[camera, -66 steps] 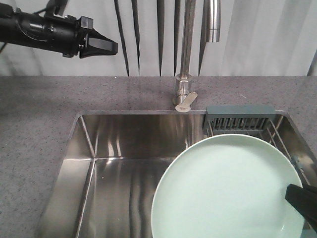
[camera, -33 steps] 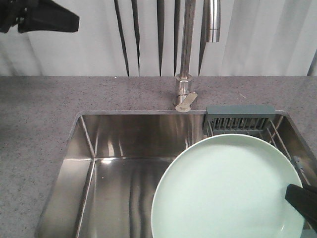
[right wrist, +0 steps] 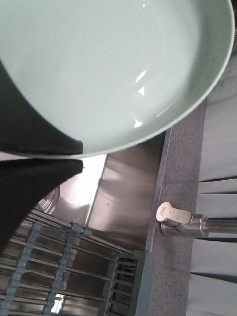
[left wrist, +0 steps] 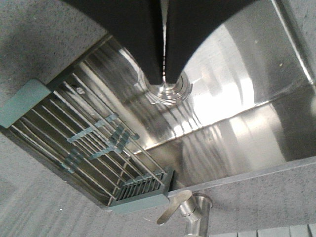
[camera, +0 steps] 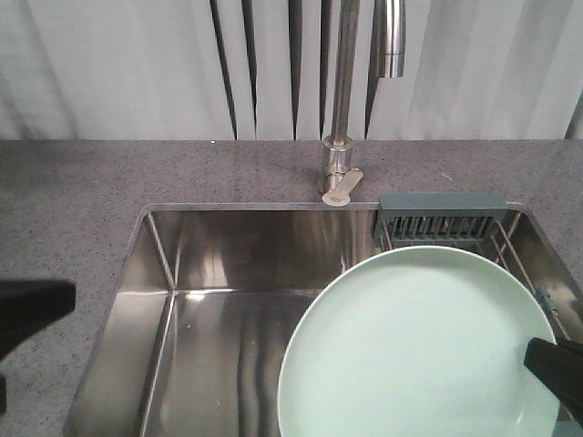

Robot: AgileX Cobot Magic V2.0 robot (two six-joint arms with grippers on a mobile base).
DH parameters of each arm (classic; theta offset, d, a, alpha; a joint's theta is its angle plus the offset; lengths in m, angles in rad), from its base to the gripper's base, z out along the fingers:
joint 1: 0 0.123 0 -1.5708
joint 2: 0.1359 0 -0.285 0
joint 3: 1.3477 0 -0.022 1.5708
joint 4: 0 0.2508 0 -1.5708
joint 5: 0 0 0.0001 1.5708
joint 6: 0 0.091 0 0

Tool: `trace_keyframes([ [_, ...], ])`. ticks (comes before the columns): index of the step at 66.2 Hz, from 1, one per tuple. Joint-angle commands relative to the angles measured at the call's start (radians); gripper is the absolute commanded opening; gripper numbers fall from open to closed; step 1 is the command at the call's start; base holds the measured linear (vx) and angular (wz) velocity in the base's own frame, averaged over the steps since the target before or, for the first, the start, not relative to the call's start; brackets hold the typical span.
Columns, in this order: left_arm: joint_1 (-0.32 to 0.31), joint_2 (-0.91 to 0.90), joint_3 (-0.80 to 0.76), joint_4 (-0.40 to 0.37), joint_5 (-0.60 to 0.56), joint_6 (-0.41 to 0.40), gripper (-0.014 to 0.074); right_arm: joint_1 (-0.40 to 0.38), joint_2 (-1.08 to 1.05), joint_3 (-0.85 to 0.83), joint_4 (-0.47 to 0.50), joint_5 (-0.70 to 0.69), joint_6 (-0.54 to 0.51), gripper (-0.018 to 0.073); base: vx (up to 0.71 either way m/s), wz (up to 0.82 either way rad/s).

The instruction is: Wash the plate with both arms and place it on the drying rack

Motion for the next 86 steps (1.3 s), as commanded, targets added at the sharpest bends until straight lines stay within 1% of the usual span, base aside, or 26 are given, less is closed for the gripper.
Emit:
trace_keyframes([
  [1,-0.002,-0.131,0.111,-0.055,-0.115,0.01,-0.0006,0.001,0.009,-0.025,0.055,-0.038,0.001,-0.0002,0.0,0.0],
  [8,-0.002,-0.267,0.233,-0.055,-0.166,0.013,-0.0006,0.001,0.009,-0.025,0.054,-0.015,0.001,-0.0002,0.0,0.0],
  [19,-0.002,-0.416,0.337,-0.055,-0.208,0.013,-0.0006,0.001,0.009,-0.025,0.063,0.008,0.001,-0.0002,0.0,0.0],
  [27,-0.002,-0.486,0.379,-0.054,-0.27,0.013,-0.0006,0.001,0.009,-0.025,0.07,0.019,0.018,-0.0002,0.0,0.0],
  [34,-0.002,-0.513,0.387,-0.054,-0.304,0.013,-0.0006,0.001,0.009,-0.035,0.1,0.023,0.061,-0.0002,0.0,0.0],
  [39,-0.002,-0.517,0.384,-0.054,-0.314,0.013,-0.0006,0.001,0.017,-0.07,0.092,0.019,0.111,-0.0002,0.0,0.0],
  [42,-0.002,-0.518,0.384,-0.055,-0.319,0.013,-0.0006,0.001,0.037,-0.108,0.06,0.019,0.159,-0.0002,0.0,0.0],
  [47,-0.002,-0.518,0.384,-0.055,-0.335,0.014,-0.0006,0.001,0.098,-0.171,-0.038,0.024,0.24,-0.0002,0.0,0.0],
  [51,-0.002,-0.518,0.384,-0.055,-0.344,0.014,-0.0006,0.001,0.159,-0.228,-0.131,0.037,0.288,-0.0002,0.0,0.0],
  [55,-0.002,-0.518,0.384,-0.055,-0.346,0.014,-0.0006,0.001,0.235,-0.281,-0.195,0.074,0.32,-0.0002,0.0,0.0],
  [59,-0.002,-0.518,0.384,-0.055,-0.345,0.014,-0.0006,0.001,0.303,-0.319,-0.228,0.11,0.319,-0.0002,0.0,0.0],
  [65,-0.002,-0.518,0.384,-0.055,-0.345,0.014,-0.0006,0.001,0.409,-0.352,-0.223,0.158,0.288,-0.0002,0.0,0.0],
  [76,-0.002,-0.518,0.384,-0.055,-0.341,0.014,-0.0006,0.006,0.546,-0.355,-0.142,0.162,0.22,-0.0002,0.0,0.0],
  [80,-0.002,-0.518,0.384,-0.055,-0.341,0.014,-0.0006,0.03,0.582,-0.355,-0.124,0.148,0.207,-0.0002,0.0,0.0],
  [86,-0.002,-0.518,0.384,-0.055,-0.341,0.014,-0.0006,0.109,0.639,-0.355,-0.134,0.1,0.226,-0.0002,0.0,0.0],
])
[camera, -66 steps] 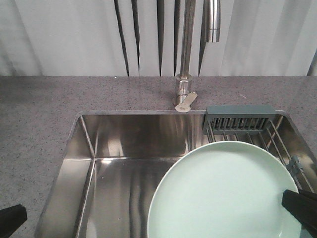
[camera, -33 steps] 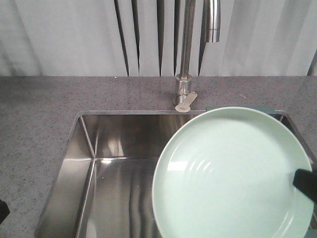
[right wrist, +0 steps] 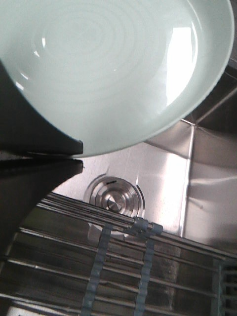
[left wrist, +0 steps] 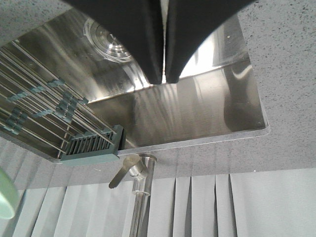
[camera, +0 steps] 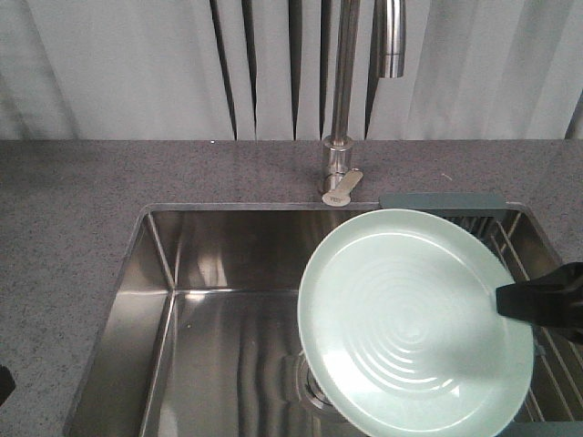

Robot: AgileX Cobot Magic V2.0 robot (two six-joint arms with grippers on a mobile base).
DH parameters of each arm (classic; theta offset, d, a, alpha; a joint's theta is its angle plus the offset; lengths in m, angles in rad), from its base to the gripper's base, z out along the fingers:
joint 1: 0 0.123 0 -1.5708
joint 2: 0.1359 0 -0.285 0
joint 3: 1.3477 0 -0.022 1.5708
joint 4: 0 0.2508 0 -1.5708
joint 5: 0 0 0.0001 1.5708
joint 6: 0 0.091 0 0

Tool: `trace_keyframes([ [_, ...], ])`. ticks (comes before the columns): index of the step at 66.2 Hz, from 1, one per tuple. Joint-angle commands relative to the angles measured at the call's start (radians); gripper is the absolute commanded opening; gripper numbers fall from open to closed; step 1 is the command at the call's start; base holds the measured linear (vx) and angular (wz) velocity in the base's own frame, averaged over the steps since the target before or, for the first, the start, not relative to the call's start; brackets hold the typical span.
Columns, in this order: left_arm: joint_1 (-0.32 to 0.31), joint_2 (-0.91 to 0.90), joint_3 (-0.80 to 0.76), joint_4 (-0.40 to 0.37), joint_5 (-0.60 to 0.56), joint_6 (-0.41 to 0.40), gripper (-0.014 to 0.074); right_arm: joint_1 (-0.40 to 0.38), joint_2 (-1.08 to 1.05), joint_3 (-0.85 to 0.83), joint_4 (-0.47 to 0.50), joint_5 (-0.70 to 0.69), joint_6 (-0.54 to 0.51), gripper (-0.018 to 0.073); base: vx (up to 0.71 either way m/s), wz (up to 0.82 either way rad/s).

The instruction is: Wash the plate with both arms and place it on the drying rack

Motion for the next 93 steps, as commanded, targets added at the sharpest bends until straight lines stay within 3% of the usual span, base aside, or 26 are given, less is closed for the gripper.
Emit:
trace_keyframes([
  [1,-0.002,0.011,-0.026,-0.04,-0.046,0.0,-0.0006,0.077,0.048,-0.035,0.057,-0.086,0.005,-0.0002,0.0,0.0],
  [11,-0.002,0.011,-0.026,-0.04,-0.046,0.0,-0.0006,0.27,0.16,-0.035,0.0,-0.297,0.113,-0.0002,0.0,0.0],
  [21,-0.002,0.011,-0.026,-0.04,-0.046,0.0,-0.0006,0.387,0.309,-0.077,-0.047,-0.467,0.176,-0.0002,0.0,0.0],
  [28,-0.002,0.011,-0.026,-0.04,-0.046,0.0,-0.0006,0.389,0.389,-0.141,-0.041,-0.54,0.176,-0.0002,0.0,0.0],
  [38,-0.002,0.011,-0.026,-0.04,-0.044,0.0,-0.0006,0.296,0.41,-0.196,-0.06,-0.56,0.187,-0.0002,0.0,0.0],
  [50,-0.002,0.011,-0.026,-0.04,-0.044,0.0,-0.0006,0.16,0.352,-0.162,-0.21,-0.378,0.199,-0.0002,0.0,0.0],
  [56,-0.002,0.011,-0.026,-0.04,-0.043,0.0,-0.0006,0.154,0.274,-0.096,-0.247,-0.342,0.207,-0.0002,0.0,0.0],
  [63,-0.002,0.011,-0.026,-0.04,-0.044,0.0,-0.0006,0.209,0.174,0.001,-0.191,-0.364,0.213,-0.0002,0.0,0.0],
  [70,-0.002,0.011,-0.026,-0.04,-0.041,0.0,-0.0006,0.316,0.129,0.055,-0.094,-0.428,0.233,-0.0002,0.0,0.0],
  [80,-0.002,0.011,-0.026,-0.04,-0.043,0.0,-0.0006,0.465,0.213,0.026,-0.077,-0.568,0.295,-0.0002,0.0,0.0],
  [93,-0.002,0.011,-0.026,-0.04,-0.043,0.0,-0.0006,0.464,0.417,-0.111,-0.095,-0.662,0.306,-0.0002,0.0,0.0],
])
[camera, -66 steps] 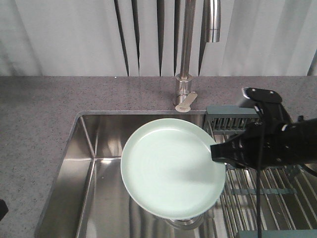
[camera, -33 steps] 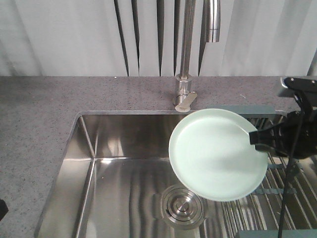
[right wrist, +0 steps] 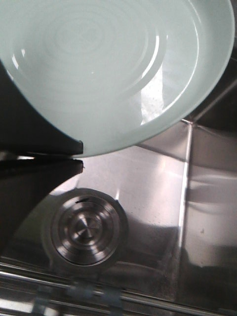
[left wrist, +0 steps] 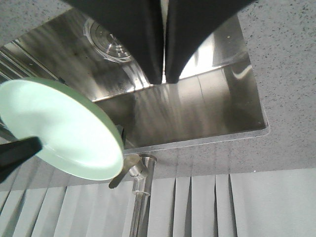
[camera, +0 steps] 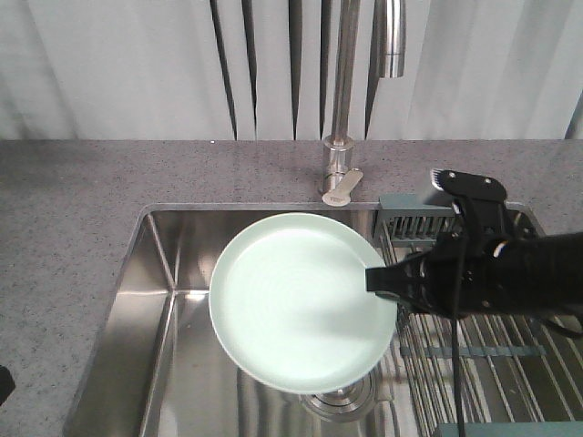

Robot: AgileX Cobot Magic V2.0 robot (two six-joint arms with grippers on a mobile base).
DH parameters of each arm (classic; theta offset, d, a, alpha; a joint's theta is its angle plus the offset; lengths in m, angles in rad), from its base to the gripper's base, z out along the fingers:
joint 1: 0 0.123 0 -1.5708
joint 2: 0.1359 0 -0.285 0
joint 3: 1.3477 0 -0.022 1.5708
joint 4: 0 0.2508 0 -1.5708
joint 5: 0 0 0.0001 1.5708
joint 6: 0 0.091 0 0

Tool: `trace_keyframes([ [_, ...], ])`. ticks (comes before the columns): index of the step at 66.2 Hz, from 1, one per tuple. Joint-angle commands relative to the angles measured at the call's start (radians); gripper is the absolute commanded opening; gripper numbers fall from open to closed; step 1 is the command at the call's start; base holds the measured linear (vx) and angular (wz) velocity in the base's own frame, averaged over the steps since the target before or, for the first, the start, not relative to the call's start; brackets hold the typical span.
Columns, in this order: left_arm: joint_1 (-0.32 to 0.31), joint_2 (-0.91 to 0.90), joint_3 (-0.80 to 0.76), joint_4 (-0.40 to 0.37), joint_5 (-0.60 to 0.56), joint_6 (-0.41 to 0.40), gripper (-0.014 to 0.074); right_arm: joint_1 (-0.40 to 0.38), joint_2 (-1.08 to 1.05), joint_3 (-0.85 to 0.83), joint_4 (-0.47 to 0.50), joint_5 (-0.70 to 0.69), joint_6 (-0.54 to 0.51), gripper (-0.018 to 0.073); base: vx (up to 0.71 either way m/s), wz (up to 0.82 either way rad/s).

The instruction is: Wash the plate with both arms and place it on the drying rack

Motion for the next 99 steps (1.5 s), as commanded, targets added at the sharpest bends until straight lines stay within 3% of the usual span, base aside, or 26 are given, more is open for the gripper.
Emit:
trace_keyframes([
  [1,-0.002,0.011,-0.026,-0.04,-0.044,0.0,-0.0006,-0.019,0.055,-0.103,0.007,-0.081,0.006,-0.0002,0.0,0.0],
  [12,-0.002,0.011,-0.026,-0.04,-0.044,0.0,-0.0006,-0.118,0.064,-0.157,-0.06,-0.013,0.006,-0.0002,0.0,0.0],
  [21,-0.002,0.011,-0.026,-0.04,-0.044,0.0,-0.0006,-0.224,-0.027,-0.157,-0.195,0.147,0.023,-0.0002,0.0,0.0],
  [31,-0.002,0.011,-0.026,-0.04,-0.044,0.0,-0.0006,-0.25,-0.162,-0.118,-0.311,0.307,0.073,-0.0002,0.0,0.0],
  [39,-0.002,0.011,-0.026,-0.04,-0.044,0.0,-0.0006,-0.196,-0.256,-0.019,-0.253,0.261,0.096,-0.0002,0.0,0.0],
  [45,-0.002,0.011,-0.026,-0.04,-0.044,0.0,-0.0006,-0.112,-0.264,0.03,-0.199,0.197,0.133,-0.0002,0.0,0.0],
  [53,-0.002,0.011,-0.026,-0.04,-0.044,0.0,-0.0006,0.0,-0.197,0.033,-0.197,0.061,0.186,-0.0002,0.0,0.0],
  [65,-0.002,0.011,-0.026,-0.04,-0.044,0.0,-0.0006,0.026,-0.033,-0.073,-0.234,-0.012,0.208,-0.0002,0.0,0.0],
  [74,-0.002,0.011,-0.026,-0.04,-0.044,0.0,-0.0006,0.024,0.027,-0.197,-0.478,0.066,0.324,-0.0002,0.0,0.0],
  [89,-0.002,0.011,-0.026,-0.04,-0.042,0.0,-0.0006,0.024,-0.009,-0.325,-1.148,0.36,0.629,-0.0002,0.0,0.0],
  [99,-0.002,0.011,-0.026,-0.04,-0.042,0.0,-0.0006,0.024,-0.008,-0.328,-1.368,0.494,0.672,-0.0002,0.0,0.0],
])
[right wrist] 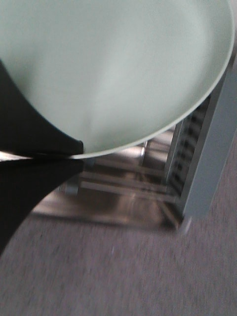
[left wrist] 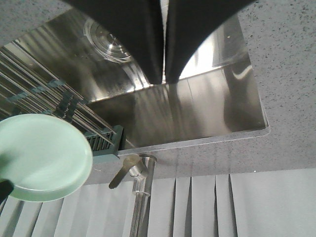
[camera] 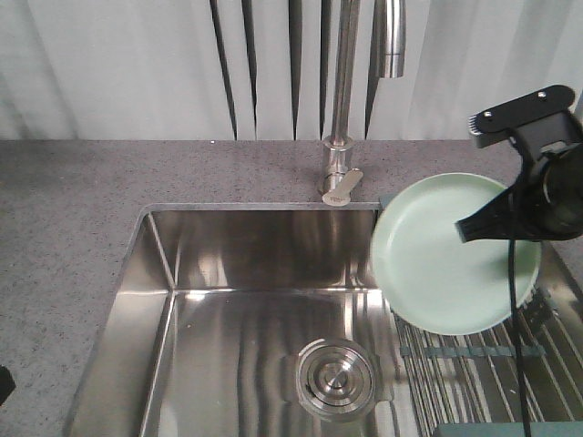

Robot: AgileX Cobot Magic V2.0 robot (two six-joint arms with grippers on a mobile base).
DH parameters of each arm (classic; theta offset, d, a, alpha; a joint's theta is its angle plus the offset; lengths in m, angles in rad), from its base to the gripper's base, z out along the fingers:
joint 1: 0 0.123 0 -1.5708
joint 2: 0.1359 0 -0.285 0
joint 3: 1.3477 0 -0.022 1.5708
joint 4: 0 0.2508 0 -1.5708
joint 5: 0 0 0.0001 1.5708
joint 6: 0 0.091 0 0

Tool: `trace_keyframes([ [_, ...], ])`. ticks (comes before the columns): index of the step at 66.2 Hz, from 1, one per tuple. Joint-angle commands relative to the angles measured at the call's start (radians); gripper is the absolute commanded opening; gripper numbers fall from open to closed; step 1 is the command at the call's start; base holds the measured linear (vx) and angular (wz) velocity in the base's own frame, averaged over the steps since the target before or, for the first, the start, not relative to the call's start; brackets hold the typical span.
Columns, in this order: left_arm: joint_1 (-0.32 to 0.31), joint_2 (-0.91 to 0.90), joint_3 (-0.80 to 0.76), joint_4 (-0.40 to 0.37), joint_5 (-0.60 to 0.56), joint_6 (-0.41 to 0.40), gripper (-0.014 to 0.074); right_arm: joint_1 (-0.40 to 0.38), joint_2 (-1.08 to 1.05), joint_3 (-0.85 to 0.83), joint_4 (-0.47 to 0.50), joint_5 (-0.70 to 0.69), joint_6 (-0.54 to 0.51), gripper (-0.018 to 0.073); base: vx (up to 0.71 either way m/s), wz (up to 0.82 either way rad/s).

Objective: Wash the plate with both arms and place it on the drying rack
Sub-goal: 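Move the held plate over the drying rack with the right gripper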

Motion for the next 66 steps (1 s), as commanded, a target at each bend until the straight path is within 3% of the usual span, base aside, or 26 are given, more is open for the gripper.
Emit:
trace_keyframes([
  [1,-0.002,0.011,-0.026,-0.04,-0.042,0.0,-0.0006,-0.001,-0.028,-0.033,-0.183,0.057,0.028,-0.0002,0.0,0.0],
  [16,-0.002,0.011,-0.026,-0.04,-0.044,0.0,-0.0006,-0.026,-0.028,-0.033,-0.284,0.061,0.026,-0.0002,0.0,0.0],
  [24,-0.002,0.011,-0.026,-0.04,-0.044,0.0,-0.0006,-0.123,-0.005,-0.033,-0.225,0.06,0.013,-0.0002,0.0,0.0],
  [35,-0.002,0.011,-0.026,-0.04,-0.044,0.0,-0.0006,-0.211,0.035,-0.033,-0.068,0.013,-0.094,-0.0002,0.0,0.0],
  [66,-0.002,0.011,-0.026,-0.04,-0.044,0.0,-0.0006,-0.212,0.261,-0.033,-0.061,-0.004,-0.108,0.0017,0.0,0.0],
])
